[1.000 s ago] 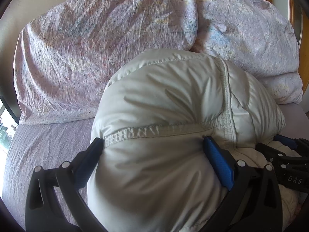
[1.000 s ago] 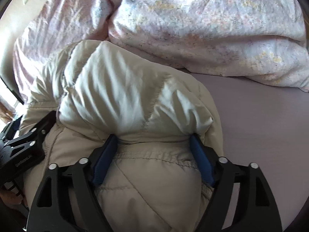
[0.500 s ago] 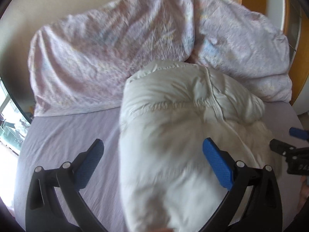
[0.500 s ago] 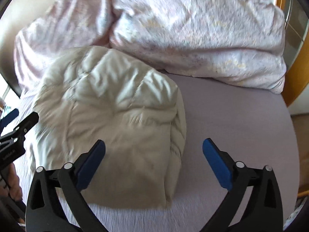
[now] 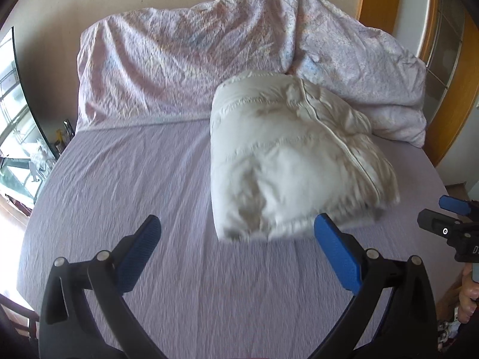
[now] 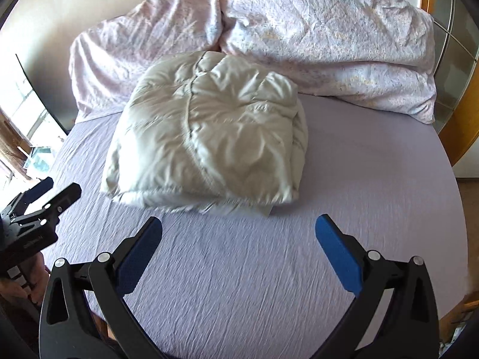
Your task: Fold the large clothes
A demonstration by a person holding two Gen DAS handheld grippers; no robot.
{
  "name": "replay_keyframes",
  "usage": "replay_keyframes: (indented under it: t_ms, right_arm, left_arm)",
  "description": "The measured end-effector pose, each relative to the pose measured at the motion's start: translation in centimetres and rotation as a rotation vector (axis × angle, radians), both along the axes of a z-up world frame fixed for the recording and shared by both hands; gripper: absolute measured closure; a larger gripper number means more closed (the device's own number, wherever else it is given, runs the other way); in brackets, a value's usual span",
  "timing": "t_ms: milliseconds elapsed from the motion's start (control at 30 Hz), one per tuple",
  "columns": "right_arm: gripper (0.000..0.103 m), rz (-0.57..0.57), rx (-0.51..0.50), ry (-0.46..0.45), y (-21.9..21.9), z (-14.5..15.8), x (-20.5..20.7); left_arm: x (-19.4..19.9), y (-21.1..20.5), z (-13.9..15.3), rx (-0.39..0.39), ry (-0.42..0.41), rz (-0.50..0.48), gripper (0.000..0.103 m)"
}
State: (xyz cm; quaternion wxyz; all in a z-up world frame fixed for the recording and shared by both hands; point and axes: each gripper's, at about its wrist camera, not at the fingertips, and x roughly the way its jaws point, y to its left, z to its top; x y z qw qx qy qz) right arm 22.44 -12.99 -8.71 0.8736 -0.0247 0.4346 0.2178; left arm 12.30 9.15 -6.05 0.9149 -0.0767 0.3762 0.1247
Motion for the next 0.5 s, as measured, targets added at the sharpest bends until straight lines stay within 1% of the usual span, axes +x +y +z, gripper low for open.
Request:
replay_keyframes:
  t_ms: [167,300,500]
  right_arm:
    - [0.001,-0.01,0.042,0.016,-0.6,-0.2,-1.8]
    - [0.001,-0.021,0.077,0.023,-1.0,-0.4,-2.6]
    - [0.001,-0.02,0.119,0.028,-1.0,-0.9,-3.5]
  left_arm:
    - [-1.6,-0.6,-0.1,-0.018,0.015,-0.02,0.002]
    - [-2.6,-0.7,-0.1,-0.057,0.022,-0.03,0.002]
    - [-3.2,-1.0,-0.3,-0.082,0.018,-0.052,0.002]
